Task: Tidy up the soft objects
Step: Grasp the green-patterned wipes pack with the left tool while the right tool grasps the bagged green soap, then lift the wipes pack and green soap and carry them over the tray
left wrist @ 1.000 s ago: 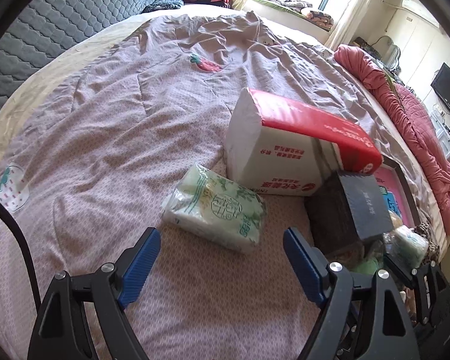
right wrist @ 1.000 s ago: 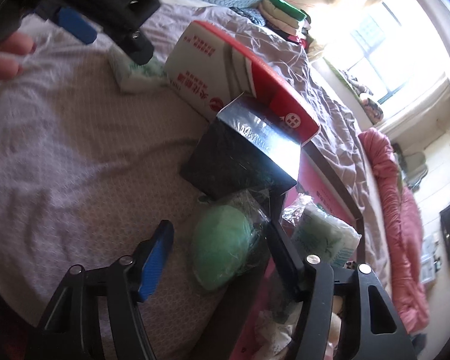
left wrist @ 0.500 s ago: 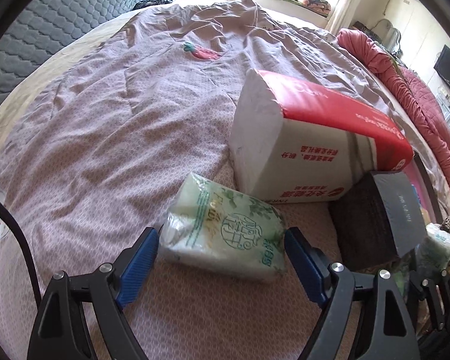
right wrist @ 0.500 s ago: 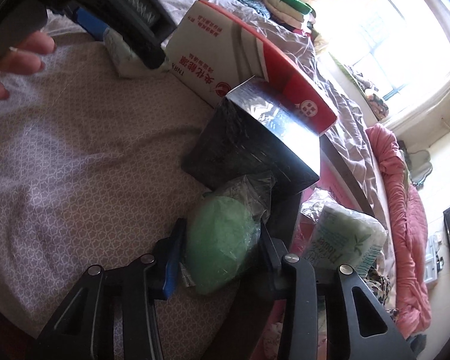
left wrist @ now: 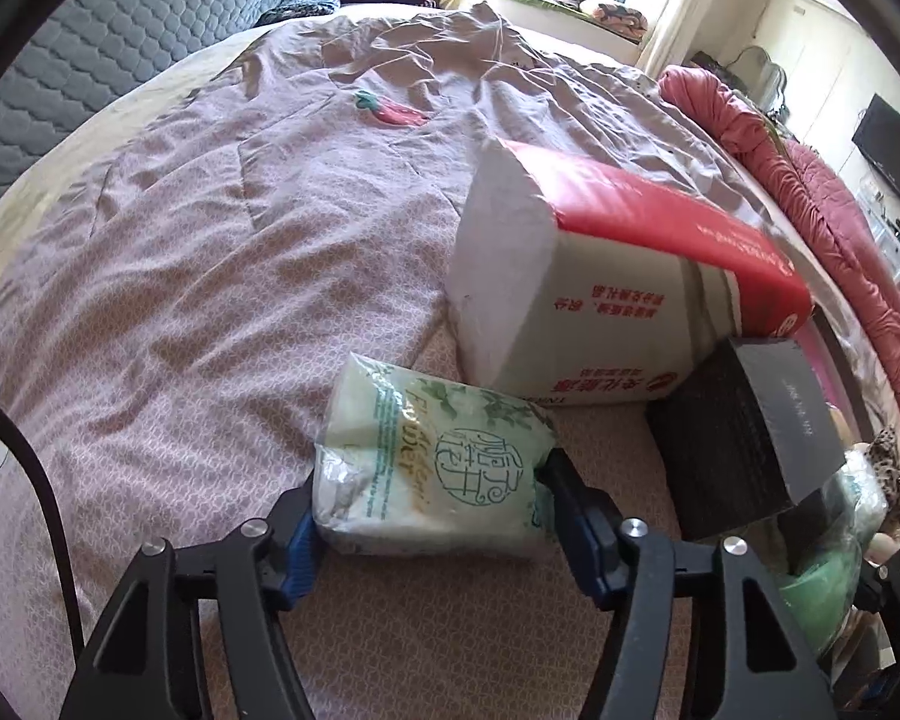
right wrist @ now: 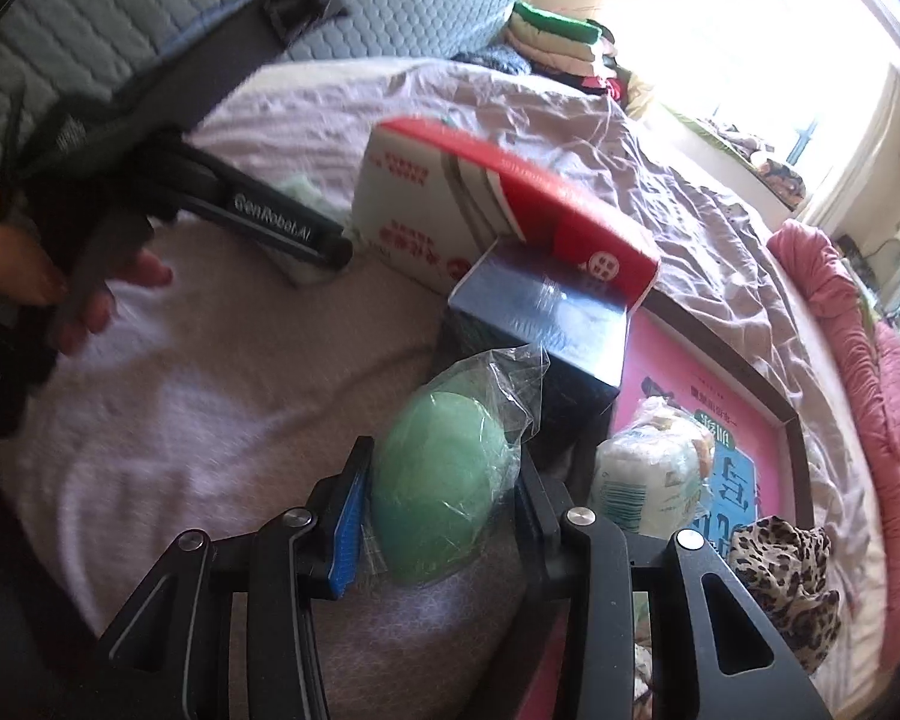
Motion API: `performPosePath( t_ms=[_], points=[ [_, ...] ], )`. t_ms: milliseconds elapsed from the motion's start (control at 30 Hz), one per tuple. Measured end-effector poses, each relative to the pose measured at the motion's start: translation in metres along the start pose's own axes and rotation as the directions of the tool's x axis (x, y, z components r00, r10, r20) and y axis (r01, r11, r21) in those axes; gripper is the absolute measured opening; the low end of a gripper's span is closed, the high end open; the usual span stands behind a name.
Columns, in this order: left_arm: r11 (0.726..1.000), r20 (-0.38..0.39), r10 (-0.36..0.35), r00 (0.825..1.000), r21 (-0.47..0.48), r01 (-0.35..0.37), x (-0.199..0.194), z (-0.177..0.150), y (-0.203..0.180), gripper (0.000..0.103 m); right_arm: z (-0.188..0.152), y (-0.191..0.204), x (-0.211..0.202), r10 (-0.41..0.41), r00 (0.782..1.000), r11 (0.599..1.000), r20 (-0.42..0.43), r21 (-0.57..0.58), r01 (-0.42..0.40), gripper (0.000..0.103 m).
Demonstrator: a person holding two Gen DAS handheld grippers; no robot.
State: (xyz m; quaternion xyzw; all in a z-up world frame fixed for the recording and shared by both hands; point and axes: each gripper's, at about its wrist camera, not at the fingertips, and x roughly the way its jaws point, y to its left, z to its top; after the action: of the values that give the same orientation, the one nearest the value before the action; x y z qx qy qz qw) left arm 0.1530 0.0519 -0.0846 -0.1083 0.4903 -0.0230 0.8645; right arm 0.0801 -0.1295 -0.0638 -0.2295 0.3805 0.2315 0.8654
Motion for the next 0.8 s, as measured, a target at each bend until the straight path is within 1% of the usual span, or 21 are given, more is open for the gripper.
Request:
performPosePath(
  t_ms=[100,200,367,467,533,600,800],
  points=[
    [1.000,0.020,-0.010,1.000,-0.013,0.010,-0.016,-0.001,0.000,0.065,0.004,-0.010,-0.010,0.044,0.999,0.997,0.030,0.065,-0.046,0.043],
    [1.000,0.061,-0.002,0.998,0.007,0.002,-0.039,-0.002,-0.007,0.065,0.006,-0.016,-0.023,0.075,0.995,0.990,0.066,0.115,-0.082,0.043],
    [0.999,0.112,-0.009,0.994,0.038,0.005,-0.072,-0.003,-0.025,0.065,0.005,-0.025,-0.049,0.080,0.989,0.979,0.127,0.176,-0.102,0.043],
    [0.998,0.136,-0.022,0.990,0.058,0.014,-0.090,-0.003,-0.040,0.065,0.003,-0.034,-0.069,0.064,0.984,0.974,0.166,0.206,-0.099,0.043],
    [0.996,0.149,-0.043,0.988,0.078,0.032,-0.100,-0.004,-0.053,0.065,0.002,-0.045,-0.080,0.048,0.981,0.970,0.188,0.226,-0.091,0.043],
    [0.994,0.158,-0.058,0.986,0.105,0.042,-0.109,-0.005,-0.068,0.065,0.001,-0.060,-0.094,0.019,0.977,0.963,0.210,0.260,-0.075,0.043],
    [0.983,0.172,-0.110,0.979,0.166,0.081,-0.128,-0.006,-0.111,0.065,-0.014,-0.102,-0.125,-0.073,0.968,0.937,0.238,0.349,-0.015,0.043]
  ],
)
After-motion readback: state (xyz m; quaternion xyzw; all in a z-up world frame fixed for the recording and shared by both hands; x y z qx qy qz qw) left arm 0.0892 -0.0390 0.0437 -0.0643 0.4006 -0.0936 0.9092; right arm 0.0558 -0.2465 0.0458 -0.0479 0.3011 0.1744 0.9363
